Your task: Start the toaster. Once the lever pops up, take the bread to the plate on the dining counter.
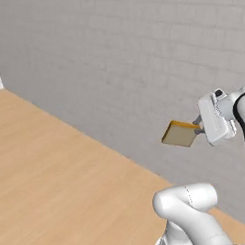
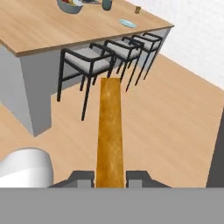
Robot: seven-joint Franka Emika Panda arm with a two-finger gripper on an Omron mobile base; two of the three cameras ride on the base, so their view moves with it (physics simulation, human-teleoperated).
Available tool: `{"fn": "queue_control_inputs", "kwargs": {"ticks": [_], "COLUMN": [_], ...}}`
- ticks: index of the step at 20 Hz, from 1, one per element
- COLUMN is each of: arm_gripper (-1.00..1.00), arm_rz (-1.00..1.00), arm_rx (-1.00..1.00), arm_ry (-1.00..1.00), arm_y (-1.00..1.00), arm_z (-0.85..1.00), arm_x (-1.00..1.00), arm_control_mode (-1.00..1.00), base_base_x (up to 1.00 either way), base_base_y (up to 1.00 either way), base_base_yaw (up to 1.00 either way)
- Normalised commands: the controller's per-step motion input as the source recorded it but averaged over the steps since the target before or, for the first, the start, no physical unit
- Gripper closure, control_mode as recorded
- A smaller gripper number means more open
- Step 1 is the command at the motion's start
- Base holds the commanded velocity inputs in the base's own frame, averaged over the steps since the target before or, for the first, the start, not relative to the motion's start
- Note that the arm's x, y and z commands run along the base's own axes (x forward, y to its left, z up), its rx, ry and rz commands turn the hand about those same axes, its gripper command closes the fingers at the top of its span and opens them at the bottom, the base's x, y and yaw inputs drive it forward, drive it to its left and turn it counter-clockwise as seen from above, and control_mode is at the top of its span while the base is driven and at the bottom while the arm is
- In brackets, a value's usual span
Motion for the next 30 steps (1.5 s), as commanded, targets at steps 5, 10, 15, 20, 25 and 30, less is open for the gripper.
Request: {"fn": "queue_control_inputs", "kwargs": {"ticks": [5,10,15,20,25,30], "arm_gripper": [1.00,1.00,1.00,1.00,1.00,1.00], "arm_rz": [0.00,0.00,0.00,0.00,0.00,0.00], "arm_rx": [0.00,0.00,0.00,0.00,0.00,0.00], "arm_ry": [0.00,0.00,0.00,0.00,0.00,0.00], "arm_y": [0.00,0.00,0.00,0.00,0.00,0.00], "arm_z": [0.00,0.00,0.00,0.00,0.00,0.00], "arm_x": [0.00,0.00,0.00,0.00,0.00,0.00], "arm_control_mode": [1.00,1.00,1.00,1.00,1.00,1.00], "base_base_x": [0.61,0.56,0.53,0.48,0.36,0.27], "base_base_y": [0.00,0.00,0.00,0.00,0.00,0.00], "base_base_yaw": [0.64,0.62,0.62,0.66,0.69,0.74]}}
